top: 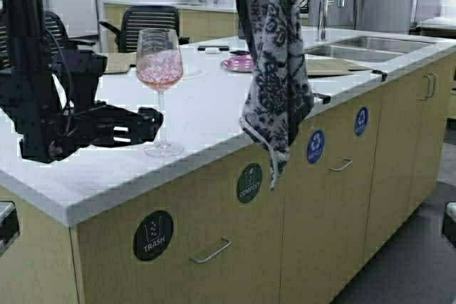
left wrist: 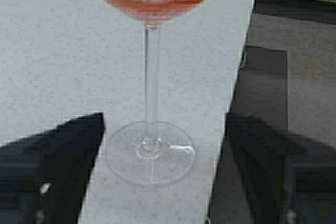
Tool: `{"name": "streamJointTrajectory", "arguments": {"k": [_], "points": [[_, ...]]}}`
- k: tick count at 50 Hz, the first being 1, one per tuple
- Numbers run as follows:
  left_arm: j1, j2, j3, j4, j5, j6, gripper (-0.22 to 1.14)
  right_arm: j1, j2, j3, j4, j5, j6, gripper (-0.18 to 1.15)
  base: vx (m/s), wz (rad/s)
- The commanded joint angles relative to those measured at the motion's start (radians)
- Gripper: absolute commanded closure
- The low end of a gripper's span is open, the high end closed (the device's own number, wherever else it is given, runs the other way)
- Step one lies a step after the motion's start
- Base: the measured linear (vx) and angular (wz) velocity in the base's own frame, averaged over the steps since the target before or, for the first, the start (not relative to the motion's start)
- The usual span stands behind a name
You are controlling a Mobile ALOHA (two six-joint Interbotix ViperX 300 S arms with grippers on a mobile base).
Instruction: Get the cloth and wipe up the spill under the wine glass
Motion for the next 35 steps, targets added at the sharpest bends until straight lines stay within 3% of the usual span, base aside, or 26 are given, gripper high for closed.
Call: {"name": "streamJointTrajectory", "arguments": {"k": [1, 35], "points": [[-0.005, 0.006, -0.029, 0.009, -0.011, -0.005, -0.09, 0.003, -0.009, -0.012, 0.002, -0.012, 0.000, 0.90, 0.10, 0.02], [-0.066, 0.100, -0.262, 0.080, -0.002, -0.020, -0.09, 0.003, 0.037, -0.012, 0.002, -0.012, -0.002, 0.90, 0.08, 0.02]]}}
